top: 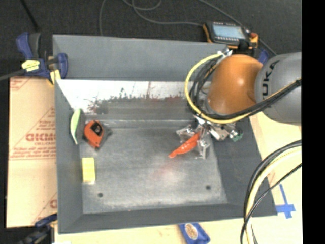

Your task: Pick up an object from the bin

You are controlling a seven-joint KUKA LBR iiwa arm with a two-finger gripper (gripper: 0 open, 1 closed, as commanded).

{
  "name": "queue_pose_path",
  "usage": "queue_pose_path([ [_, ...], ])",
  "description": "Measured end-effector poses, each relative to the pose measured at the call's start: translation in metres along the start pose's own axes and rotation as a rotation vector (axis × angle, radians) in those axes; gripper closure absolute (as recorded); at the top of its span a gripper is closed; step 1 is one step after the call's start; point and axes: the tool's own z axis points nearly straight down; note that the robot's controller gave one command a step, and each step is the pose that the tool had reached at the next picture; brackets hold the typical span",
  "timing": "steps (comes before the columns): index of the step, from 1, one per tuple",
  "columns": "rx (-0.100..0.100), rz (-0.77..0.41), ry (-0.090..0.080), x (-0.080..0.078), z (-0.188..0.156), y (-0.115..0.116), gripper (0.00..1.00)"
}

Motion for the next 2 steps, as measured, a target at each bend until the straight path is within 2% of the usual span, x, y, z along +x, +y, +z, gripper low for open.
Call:
queue_pose_path([
  [2,-0.009,0.003,0.009,0.002,-0.031,0.002,1.00],
])
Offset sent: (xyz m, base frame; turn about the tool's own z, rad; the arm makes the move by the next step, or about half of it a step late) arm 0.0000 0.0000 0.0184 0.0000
